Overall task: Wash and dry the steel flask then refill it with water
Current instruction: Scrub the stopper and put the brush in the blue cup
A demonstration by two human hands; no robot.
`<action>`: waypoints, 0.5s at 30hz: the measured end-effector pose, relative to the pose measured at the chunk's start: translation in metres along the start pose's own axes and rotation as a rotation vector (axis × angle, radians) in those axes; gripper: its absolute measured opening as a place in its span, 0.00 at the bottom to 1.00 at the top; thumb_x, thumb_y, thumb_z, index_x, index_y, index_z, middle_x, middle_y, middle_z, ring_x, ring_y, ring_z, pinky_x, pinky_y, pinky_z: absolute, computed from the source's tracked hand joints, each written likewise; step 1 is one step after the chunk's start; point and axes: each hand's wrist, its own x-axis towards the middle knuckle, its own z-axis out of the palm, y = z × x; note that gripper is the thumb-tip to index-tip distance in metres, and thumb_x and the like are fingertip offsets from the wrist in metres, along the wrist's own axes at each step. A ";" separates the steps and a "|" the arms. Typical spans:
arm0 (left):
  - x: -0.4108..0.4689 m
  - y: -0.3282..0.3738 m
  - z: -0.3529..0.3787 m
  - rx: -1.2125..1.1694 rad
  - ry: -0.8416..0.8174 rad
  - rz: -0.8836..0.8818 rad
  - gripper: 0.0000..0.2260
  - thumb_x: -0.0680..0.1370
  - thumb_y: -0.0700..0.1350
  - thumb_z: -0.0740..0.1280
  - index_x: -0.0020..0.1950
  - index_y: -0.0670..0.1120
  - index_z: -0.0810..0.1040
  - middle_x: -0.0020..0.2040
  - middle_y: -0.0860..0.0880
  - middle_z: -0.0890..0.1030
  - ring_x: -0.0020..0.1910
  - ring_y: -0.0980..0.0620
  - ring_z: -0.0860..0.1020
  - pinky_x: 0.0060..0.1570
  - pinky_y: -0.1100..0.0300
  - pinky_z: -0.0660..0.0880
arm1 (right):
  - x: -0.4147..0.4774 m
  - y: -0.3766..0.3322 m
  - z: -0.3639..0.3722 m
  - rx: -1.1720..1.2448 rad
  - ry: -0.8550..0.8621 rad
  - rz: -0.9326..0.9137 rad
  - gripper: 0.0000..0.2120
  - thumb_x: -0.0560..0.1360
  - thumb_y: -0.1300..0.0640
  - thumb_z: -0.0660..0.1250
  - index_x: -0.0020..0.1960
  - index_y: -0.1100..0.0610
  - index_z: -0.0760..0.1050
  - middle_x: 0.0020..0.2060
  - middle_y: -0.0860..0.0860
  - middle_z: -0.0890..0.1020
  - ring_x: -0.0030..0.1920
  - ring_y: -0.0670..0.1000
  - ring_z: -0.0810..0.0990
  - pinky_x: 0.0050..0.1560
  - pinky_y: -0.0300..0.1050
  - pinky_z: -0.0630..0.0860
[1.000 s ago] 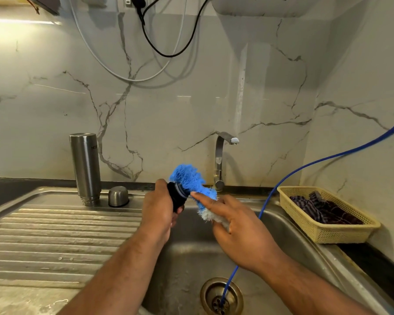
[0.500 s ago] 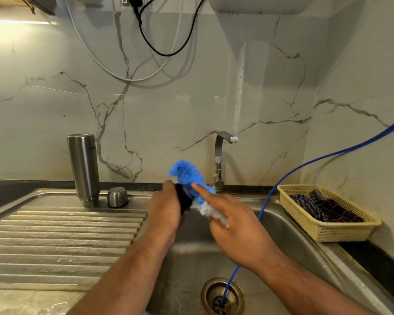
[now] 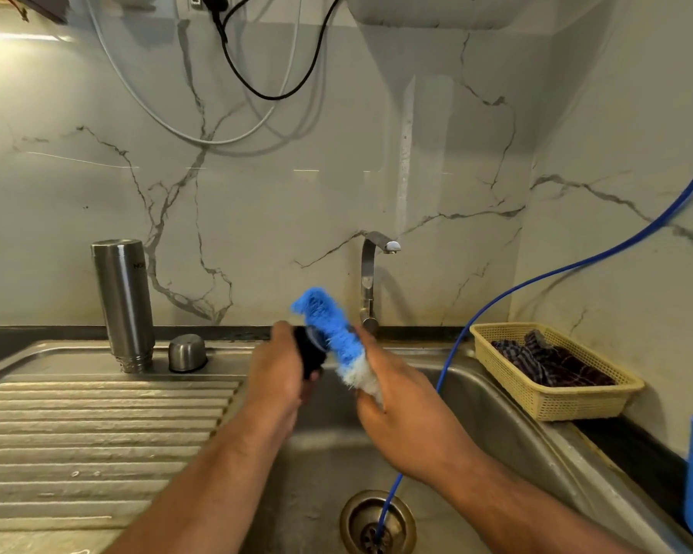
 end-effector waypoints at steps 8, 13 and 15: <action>-0.014 -0.006 0.013 0.214 -0.179 0.047 0.21 0.86 0.52 0.51 0.47 0.40 0.77 0.28 0.44 0.74 0.18 0.57 0.67 0.17 0.65 0.61 | 0.009 0.003 -0.010 0.021 0.042 0.038 0.45 0.78 0.64 0.62 0.82 0.36 0.41 0.75 0.48 0.66 0.67 0.47 0.72 0.66 0.46 0.74; -0.009 0.003 0.001 0.143 -0.166 0.030 0.22 0.85 0.51 0.49 0.46 0.39 0.75 0.25 0.44 0.72 0.18 0.53 0.62 0.18 0.67 0.57 | 0.007 -0.006 -0.007 -0.011 -0.065 0.004 0.50 0.77 0.65 0.61 0.79 0.33 0.33 0.78 0.46 0.59 0.64 0.52 0.76 0.62 0.53 0.78; -0.017 -0.002 0.011 0.226 -0.188 0.066 0.22 0.85 0.49 0.51 0.46 0.38 0.77 0.27 0.43 0.74 0.17 0.55 0.66 0.18 0.66 0.60 | 0.014 -0.007 -0.010 -0.031 0.033 0.032 0.51 0.77 0.67 0.62 0.78 0.32 0.31 0.76 0.48 0.60 0.59 0.52 0.78 0.56 0.53 0.80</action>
